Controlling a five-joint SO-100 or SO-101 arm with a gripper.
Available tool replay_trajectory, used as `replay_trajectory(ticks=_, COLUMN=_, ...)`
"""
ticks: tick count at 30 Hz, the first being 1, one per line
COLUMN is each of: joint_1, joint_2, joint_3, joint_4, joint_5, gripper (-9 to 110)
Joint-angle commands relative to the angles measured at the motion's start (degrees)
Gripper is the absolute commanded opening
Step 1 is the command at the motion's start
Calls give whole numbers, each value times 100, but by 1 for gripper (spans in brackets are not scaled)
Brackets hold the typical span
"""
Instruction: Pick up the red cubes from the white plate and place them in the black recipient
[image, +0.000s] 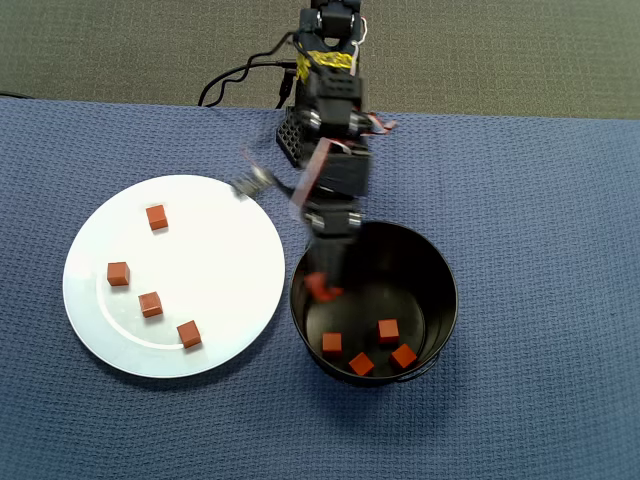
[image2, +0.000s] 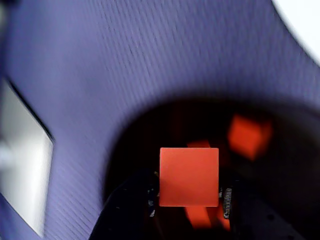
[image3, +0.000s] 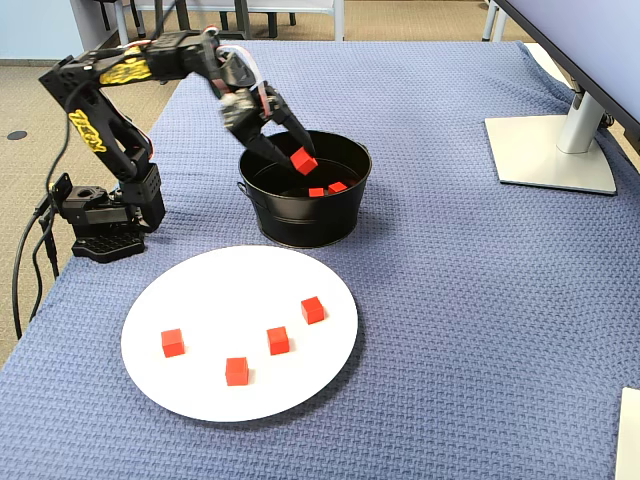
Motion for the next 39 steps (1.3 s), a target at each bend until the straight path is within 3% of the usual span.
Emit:
replay_trajectory(ticks=1, joint_1=-501, joint_2=149, joint_3=-501, joint_4=360, joint_5=-193, gripper=32)
replay_trajectory(ticks=8, joint_1=2268, joint_2=44, joint_3=-984, joint_4=519, joint_5=-1767, gripper=24)
replay_trajectory(ticks=17, joint_1=4843, joint_2=-62, joint_3=677, joint_4=-1503, joint_5=-4518, gripper=24)
replay_trajectory(ticks=29, joint_1=6609, joint_2=-598, joint_3=2452, joint_4=-3929, joint_5=-7576, gripper=26)
replay_trajectory(ticks=39, joint_1=6996, joint_2=-1151, joint_3=2698, joint_4=-4465, joint_5=-7620, gripper=24)
